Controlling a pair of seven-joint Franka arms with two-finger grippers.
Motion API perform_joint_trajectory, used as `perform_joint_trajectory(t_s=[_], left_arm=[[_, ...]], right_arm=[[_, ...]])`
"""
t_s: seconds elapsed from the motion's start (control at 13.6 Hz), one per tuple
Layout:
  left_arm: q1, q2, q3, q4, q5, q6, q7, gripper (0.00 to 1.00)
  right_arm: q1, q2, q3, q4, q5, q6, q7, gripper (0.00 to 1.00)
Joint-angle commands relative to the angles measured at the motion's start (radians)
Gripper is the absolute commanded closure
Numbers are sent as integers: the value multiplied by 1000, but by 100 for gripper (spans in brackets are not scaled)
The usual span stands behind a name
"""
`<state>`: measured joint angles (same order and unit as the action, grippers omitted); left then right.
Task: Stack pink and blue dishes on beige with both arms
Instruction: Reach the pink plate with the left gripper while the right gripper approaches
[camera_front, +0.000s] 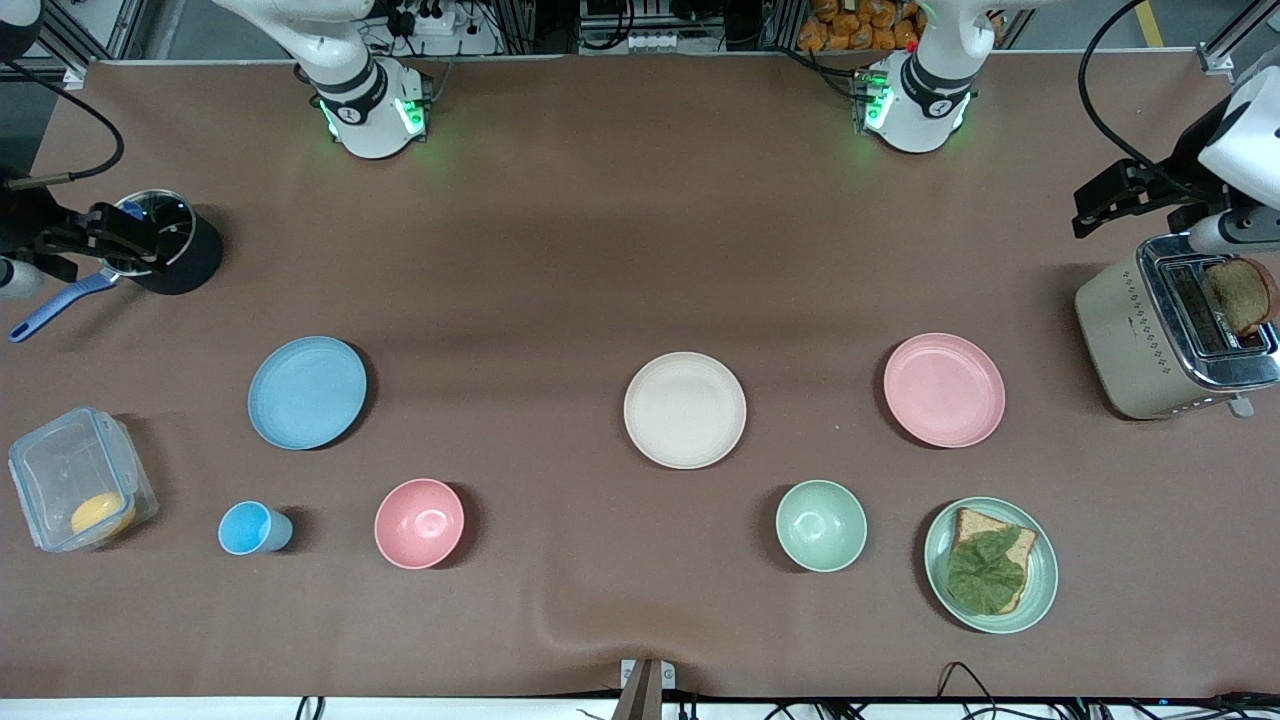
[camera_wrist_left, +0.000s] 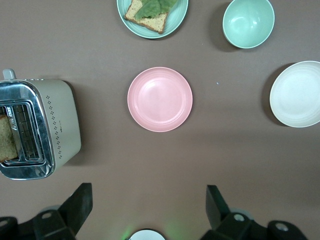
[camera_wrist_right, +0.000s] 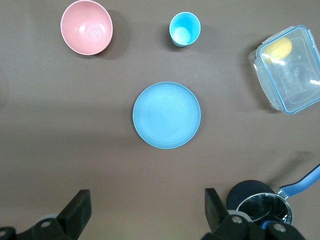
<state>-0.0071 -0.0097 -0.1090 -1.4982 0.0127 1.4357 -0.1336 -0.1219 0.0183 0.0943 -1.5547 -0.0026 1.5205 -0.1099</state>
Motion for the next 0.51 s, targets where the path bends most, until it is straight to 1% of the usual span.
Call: perform_joint_trajectory(t_s=[0.0,0.29,0.37,0.44], left_arm=[[1,11,14,30,-25,-26,20,0],[12,48,17,30,-17,-18,35,0],[9,56,14,17,-16,11,22,0],[10,62,12,-25,-11,44,25,0]], right_arm=[[-24,-14,18,-5,0,3,4,0],[-24,-11,18,-8,1,3,4,0],[-24,-9,18,-8,1,3,4,0],[-30,-6,18,-13,1,4,4,0]])
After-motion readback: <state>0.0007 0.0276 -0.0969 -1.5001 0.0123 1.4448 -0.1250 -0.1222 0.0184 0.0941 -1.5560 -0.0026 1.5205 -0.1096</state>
